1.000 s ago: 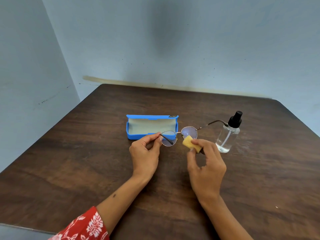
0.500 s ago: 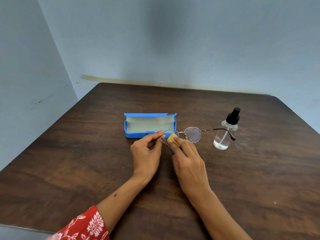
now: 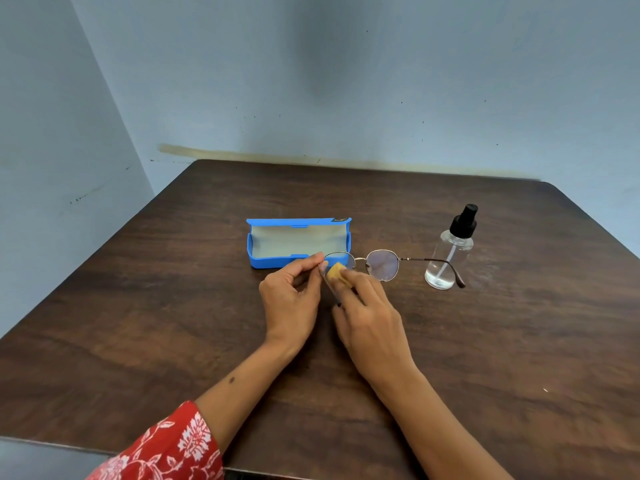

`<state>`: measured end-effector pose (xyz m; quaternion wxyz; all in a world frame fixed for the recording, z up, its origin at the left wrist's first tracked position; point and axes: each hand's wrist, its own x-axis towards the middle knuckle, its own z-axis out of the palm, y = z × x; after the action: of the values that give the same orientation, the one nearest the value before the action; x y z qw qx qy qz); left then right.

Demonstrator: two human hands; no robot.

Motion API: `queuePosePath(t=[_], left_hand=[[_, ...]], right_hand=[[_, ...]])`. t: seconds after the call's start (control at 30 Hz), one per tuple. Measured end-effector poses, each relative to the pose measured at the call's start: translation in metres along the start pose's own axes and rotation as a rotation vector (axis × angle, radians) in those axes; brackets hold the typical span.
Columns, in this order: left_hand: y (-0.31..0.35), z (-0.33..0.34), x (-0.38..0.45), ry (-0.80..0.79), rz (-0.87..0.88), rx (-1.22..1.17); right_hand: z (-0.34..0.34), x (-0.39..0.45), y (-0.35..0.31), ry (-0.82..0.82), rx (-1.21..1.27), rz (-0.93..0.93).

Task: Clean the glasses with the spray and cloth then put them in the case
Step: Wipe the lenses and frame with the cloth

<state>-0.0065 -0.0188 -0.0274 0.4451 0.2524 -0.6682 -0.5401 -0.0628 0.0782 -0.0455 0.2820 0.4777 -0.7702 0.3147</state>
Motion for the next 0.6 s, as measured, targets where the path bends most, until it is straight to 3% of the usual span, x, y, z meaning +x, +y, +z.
queuePosePath(t=[0.2,0.33,0.47,0.6], left_hand=[[0.0014,-0.0023,-0.0024,-0.008,-0.002,0.0],[0.0018,-0.0029,-0.0038,-0.012,0.0,0.012],[0.003,-0.0035,-0.0039,-0.006,0.022,0.027],[0.0046,-0.0032,-0.005,0.009,0.051,0.05]], right_hand=[[-0.0015,-0.0017,-0.0038,-0.046,0.033,-0.037],[-0.0018,-0.0012,-0.0013,-0.021,0.009,0.039],[-0.002,-0.002,-0.0049,-0.064,0.049,-0.027],[-0.0046,-0.0002,-0.002,-0.038,0.011,0.04]])
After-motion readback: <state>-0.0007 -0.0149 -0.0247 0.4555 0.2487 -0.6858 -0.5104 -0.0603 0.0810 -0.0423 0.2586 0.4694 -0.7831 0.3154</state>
